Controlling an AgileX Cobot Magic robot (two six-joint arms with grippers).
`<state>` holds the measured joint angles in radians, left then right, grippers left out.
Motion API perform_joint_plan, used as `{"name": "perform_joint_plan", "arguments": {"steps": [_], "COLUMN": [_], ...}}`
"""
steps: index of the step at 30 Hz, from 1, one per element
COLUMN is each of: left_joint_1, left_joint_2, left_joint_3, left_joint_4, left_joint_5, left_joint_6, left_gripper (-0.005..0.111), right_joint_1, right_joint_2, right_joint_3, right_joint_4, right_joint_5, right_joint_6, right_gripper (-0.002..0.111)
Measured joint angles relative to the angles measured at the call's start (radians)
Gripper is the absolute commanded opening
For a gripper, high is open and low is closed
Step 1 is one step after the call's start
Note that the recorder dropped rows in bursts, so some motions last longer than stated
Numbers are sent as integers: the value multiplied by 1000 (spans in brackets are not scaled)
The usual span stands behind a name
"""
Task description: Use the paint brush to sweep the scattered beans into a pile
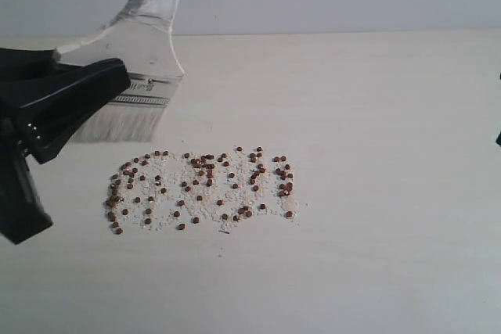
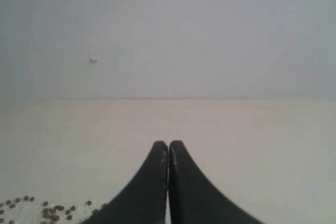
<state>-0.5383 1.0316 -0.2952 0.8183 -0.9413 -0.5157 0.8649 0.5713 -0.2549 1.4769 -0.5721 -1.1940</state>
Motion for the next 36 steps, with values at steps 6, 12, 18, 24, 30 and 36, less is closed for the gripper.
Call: {"name": "perform_joint_plan", "arguments": {"steps": [6,12,18,24,30,36], "left_joint_1": [0,0,0,0,0,0], "left_joint_2": [-31,-34,-34,-34,-34,-34], "left_joint_3": [39,39,39,39,39,39], "left_joint_4": [-5,-39,-43,-51,-52,-54], "left_joint_5": [26,27,34,34,34,34], "left_joint_6": [2,29,39,52,49,48], "left_gripper": [0,0,0,0,0,0], "right_joint_1": [0,0,0,0,0,0], "right_joint_2": [-25,-25,-25,-25,-25,-25], "right_joint_3": [0,0,0,0,0,0], "right_joint_4": [38,42,42,42,44,44], "right_joint_5": [0,0,0,0,0,0], "right_joint_6": [37,43,46,46,46,46], "right_gripper": [0,0,0,0,0,0]}}
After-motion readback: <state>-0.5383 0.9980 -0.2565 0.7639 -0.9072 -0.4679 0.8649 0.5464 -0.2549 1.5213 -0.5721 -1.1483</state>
